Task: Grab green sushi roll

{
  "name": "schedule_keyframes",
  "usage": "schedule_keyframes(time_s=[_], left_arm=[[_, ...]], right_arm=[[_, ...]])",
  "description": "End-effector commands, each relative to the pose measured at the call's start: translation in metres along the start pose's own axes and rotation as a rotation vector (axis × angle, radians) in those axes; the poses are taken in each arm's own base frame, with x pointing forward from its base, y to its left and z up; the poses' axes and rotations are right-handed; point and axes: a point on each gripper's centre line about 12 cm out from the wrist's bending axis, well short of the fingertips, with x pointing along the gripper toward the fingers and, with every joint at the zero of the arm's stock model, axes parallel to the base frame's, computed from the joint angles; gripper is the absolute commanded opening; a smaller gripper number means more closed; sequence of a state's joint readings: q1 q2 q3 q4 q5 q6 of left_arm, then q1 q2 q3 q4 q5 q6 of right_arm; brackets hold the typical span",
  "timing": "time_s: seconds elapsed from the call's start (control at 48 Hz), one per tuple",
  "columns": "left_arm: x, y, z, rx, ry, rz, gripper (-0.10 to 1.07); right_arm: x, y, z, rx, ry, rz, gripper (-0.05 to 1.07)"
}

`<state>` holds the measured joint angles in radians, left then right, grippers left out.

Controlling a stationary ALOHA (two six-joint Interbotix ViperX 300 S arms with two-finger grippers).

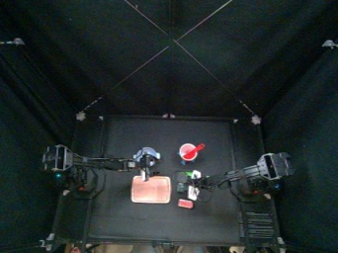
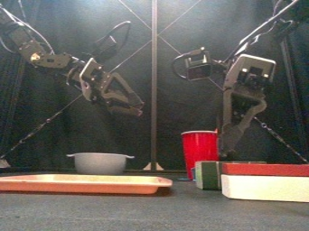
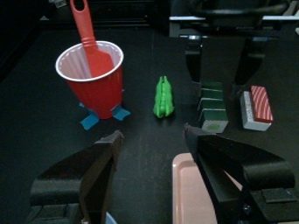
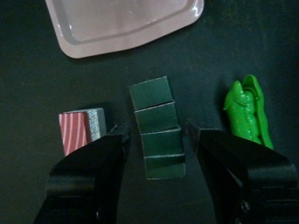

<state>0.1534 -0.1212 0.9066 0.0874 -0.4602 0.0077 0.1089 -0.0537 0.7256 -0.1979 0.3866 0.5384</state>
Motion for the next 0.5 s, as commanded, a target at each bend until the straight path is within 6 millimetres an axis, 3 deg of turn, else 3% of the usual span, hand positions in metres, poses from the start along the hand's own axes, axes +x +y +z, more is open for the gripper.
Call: schedule_keyframes(time_s=[0.0, 0.479], left_arm=[[-0.001, 0.002, 0.008, -0.001, -0.026, 0.006, 0.93], [-0.001, 0.002, 0.008, -0.001, -0.027, 0.006, 0.93]], right_arm=[[-0.001, 0.002, 0.004, -0.002, -0.016, 0.006, 0.88], [0.014, 0.004, -0.002, -0.014, 0.007, 0.007, 0.88]])
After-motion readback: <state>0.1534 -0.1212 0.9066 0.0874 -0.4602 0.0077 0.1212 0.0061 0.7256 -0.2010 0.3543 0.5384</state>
